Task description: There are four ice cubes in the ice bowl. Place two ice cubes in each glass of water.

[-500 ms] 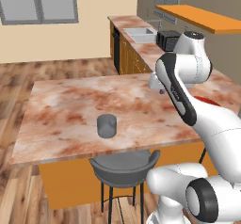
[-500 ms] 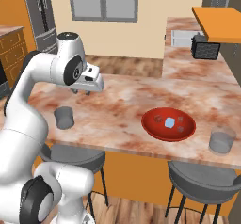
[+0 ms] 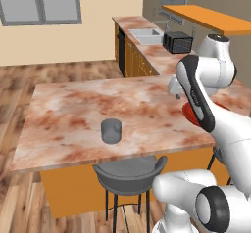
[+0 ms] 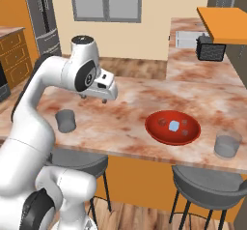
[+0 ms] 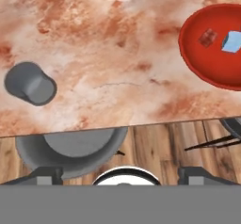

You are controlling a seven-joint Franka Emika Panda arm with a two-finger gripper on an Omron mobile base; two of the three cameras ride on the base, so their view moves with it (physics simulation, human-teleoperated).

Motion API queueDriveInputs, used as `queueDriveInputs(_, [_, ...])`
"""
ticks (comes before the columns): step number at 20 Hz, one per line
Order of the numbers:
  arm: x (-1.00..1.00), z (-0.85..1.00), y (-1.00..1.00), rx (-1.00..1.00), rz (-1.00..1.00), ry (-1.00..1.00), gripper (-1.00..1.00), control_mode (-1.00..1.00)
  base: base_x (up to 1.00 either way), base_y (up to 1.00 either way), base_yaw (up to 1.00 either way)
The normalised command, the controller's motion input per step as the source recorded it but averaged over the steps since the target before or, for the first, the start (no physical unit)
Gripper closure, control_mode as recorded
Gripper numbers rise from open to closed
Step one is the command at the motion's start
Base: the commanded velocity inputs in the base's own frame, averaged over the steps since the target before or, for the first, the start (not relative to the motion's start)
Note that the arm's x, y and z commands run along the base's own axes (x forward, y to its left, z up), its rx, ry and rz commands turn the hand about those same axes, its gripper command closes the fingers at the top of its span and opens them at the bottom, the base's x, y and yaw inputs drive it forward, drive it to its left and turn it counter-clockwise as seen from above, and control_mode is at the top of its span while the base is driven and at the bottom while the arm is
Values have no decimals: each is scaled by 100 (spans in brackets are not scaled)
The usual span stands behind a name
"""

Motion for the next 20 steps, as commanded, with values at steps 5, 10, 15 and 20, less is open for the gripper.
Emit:
queueDriveInputs(5, [-18, 0, -100, 7, -14, 2, -100, -100, 0, 0, 0])
queueDriveInputs(10, [-3, -11, -80, 1, -26, 6, -100, -100, 0, 0, 0])
queueDriveInputs(15, [3, -39, -39, 1, -41, 14, -100, -100, 0, 0, 0])
queueDriveInputs(20, [1, -31, -30, 4, -38, 11, -100, -100, 0, 0, 0])
